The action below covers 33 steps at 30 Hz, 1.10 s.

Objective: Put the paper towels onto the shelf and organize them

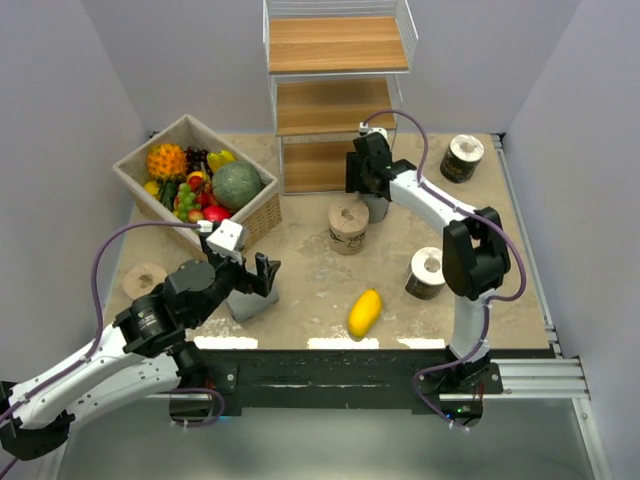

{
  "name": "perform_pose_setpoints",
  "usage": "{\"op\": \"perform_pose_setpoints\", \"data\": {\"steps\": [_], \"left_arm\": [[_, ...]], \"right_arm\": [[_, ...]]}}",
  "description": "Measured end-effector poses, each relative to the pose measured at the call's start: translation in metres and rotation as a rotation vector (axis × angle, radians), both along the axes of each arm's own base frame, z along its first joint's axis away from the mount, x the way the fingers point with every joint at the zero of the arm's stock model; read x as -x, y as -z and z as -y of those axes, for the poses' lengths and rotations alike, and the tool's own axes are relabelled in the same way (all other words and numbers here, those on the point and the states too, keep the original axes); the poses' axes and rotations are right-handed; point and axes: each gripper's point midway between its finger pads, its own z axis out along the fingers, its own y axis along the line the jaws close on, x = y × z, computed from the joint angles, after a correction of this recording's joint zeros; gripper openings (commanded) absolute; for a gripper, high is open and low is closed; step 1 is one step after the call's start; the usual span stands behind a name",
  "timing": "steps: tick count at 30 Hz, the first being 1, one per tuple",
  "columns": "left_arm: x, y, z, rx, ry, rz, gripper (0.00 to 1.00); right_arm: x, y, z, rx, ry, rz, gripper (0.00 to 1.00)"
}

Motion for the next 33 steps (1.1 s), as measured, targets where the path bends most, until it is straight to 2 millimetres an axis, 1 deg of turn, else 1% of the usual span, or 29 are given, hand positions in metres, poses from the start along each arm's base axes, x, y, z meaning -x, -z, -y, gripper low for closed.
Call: {"op": "perform_pose_setpoints", "data": {"steps": [1,11,14,15,16,22,26,28,30,33], "left_arm": [[0.000,-0.001,0.000,0.002,0.000,0.001,0.96],[0.000,-0.001,-0.001,0.005,0.000,0.004,0.96],[0.000,-0.001,-0.001,0.005,0.000,0.004,0.96],[0.000,-0.001,-0.001,0.005,0.000,0.004,0.96],[0.000,-0.002,-0.001,0.005,0.000,0.004,0.96],[0.000,-0.002,-0.001,0.005,0.000,0.004,0.96],[0.000,-0.002,-0.001,0.005,0.000,0.004,0.96],[0.001,-0.002,-0.001,0.006,0.000,0.004,0.96],[0.001,-0.002,-0.001,0.007,0.000,0.006,0.96],[0.001,-0.003,-0.001,0.010,0.000,0.007,0.96]], "right_arm": [[0.000,0.000,0.000,0.004,0.001,0.000,0.62],[-0.004,0.011,0.004,0.066,0.020,-0.013,0.61],[-0.004,0.011,0.005,0.073,0.020,-0.014,0.54],[-0.004,0.011,0.006,0.077,0.020,-0.014,0.48],[-0.004,0.011,0.006,0.081,0.022,-0.012,0.45],[-0.003,0.010,0.005,0.095,0.013,-0.003,0.36],[0.004,0.006,0.005,0.121,-0.021,0.005,0.33],[0.009,-0.003,0.006,0.139,-0.042,0.016,0.32],[0.014,-0.021,0.006,0.152,-0.067,0.045,0.31],[0.020,-0.066,0.006,0.150,-0.102,0.129,0.31]]}}
